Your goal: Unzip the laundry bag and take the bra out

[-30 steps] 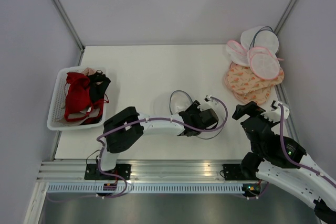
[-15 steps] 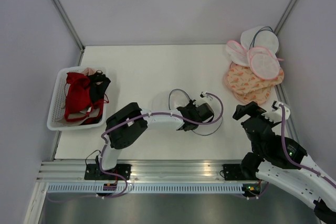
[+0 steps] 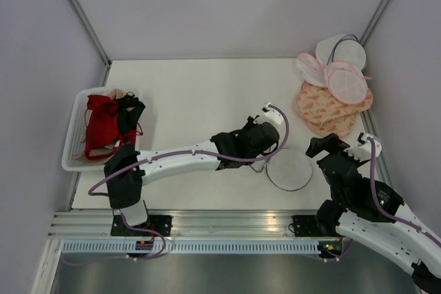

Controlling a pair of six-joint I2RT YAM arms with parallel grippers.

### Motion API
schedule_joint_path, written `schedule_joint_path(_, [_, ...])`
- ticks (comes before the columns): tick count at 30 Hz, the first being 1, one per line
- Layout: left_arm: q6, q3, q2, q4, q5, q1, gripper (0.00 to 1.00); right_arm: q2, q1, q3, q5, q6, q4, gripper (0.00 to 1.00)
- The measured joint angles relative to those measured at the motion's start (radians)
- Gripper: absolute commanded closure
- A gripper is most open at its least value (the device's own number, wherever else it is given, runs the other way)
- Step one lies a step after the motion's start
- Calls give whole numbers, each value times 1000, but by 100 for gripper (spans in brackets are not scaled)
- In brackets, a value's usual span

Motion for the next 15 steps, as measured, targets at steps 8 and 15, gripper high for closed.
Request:
schedule_joint_path(8, [13,11,-189,1,-5,48,98,0,0,0,-5,-5,13,2])
schedule_joint_path(15, [9,-32,-435,104,85,161,98,18,0,-1,-10,-16,28,2])
